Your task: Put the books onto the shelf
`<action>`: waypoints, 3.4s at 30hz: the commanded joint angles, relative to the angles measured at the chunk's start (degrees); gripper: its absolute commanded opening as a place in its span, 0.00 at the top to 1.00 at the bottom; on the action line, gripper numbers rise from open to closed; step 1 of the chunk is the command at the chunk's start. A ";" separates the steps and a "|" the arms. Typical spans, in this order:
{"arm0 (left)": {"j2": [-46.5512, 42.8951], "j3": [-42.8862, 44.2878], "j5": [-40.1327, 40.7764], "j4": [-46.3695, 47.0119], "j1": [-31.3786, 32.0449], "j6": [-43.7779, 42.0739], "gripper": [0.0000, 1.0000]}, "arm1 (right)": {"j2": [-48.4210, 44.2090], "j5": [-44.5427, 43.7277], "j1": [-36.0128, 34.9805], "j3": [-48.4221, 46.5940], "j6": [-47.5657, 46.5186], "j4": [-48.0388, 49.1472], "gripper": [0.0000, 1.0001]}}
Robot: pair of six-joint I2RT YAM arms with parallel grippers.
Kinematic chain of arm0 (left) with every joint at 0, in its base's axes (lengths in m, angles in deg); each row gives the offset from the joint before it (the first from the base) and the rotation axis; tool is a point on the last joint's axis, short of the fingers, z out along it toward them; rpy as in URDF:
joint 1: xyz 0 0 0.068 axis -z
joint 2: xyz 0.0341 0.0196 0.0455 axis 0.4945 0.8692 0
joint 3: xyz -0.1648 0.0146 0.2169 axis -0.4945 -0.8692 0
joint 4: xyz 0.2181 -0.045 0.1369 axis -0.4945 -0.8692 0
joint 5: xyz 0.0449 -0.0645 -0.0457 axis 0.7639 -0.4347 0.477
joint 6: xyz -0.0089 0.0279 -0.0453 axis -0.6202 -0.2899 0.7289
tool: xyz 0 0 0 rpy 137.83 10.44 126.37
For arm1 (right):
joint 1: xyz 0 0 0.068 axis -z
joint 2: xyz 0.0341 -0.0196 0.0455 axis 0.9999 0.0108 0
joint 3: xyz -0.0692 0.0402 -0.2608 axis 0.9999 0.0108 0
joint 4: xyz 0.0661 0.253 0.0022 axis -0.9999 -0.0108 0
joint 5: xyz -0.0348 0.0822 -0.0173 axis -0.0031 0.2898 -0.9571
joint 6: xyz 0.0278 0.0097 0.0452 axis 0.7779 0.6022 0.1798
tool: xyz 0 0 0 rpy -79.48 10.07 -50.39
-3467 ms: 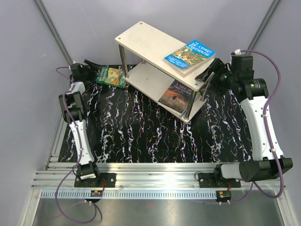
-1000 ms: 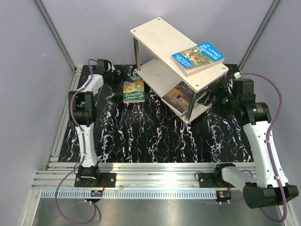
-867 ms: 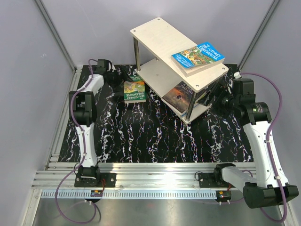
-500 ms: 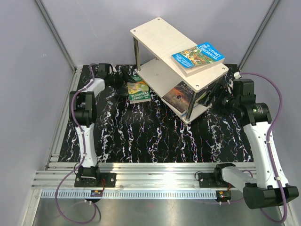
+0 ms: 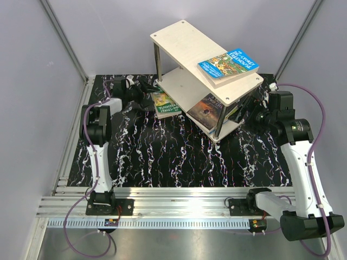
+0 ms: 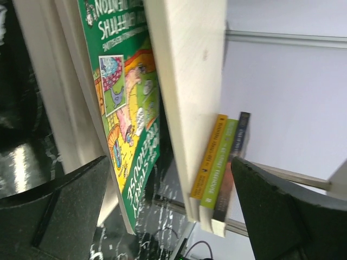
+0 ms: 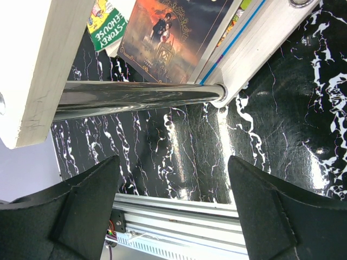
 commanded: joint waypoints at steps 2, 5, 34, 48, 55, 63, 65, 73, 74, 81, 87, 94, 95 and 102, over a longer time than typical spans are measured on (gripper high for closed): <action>-0.14 -0.11 -2.56 9.73 0.69 4.16 0.08 | -0.84 -0.67 -0.35 0.14 -1.27 0.57 0.12; 0.65 -1.86 -2.39 10.95 1.12 4.33 0.24 | -0.66 -0.75 -0.35 0.14 -1.27 0.83 0.12; 7.07 2.87 5.17 8.93 5.34 5.03 1.00 | -0.92 -0.93 -0.35 1.11 -0.48 0.48 0.12; -5.58 -7.30 9.57 -7.84 -4.13 -9.63 1.00 | -1.89 -1.20 -0.35 2.51 -0.66 0.39 0.12; -10.95 -13.11 3.17 -2.09 -6.26 -11.15 1.00 | -0.57 1.18 -0.35 3.65 -0.48 2.59 0.12; -2.19 0.92 10.62 -5.21 -1.69 -8.60 0.01 | 0.14 2.24 -0.26 3.30 -0.83 2.16 0.12; 0.64 3.66 11.32 -3.03 -1.69 -6.49 0.01 | -0.13 2.49 -0.35 3.65 -1.27 1.72 0.12; 14.97 15.79 15.01 12.01 -1.78 11.00 0.01 | -1.89 1.71 -0.35 6.20 -0.40 -0.92 0.12; 16.02 17.80 15.97 12.97 -1.77 12.14 0.01 | -1.80 1.10 -0.35 6.12 -0.05 -1.10 0.12; 24.28 31.61 17.66 0.86 -1.42 7.23 0.02 | 1.09 -0.67 -0.35 5.59 2.06 -1.01 0.12; 25.61 28.72 16.34 6.81 -0.72 10.30 0.03 | 3.56 0.12 -0.26 6.20 3.82 1.71 0.12; 29.04 28.62 13.26 14.56 0.16 18.48 0.04 | 4.35 1.44 -0.35 7.17 3.65 3.21 0.12; 29.82 29.15 12.65 14.48 0.33 18.66 0.05 | 4.44 1.70 -0.26 7.52 3.47 3.47 0.12; 30.11 27.50 9.48 16.41 0.51 21.30 0.11 | 2.95 1.88 -0.26 7.70 1.63 2.24 0.12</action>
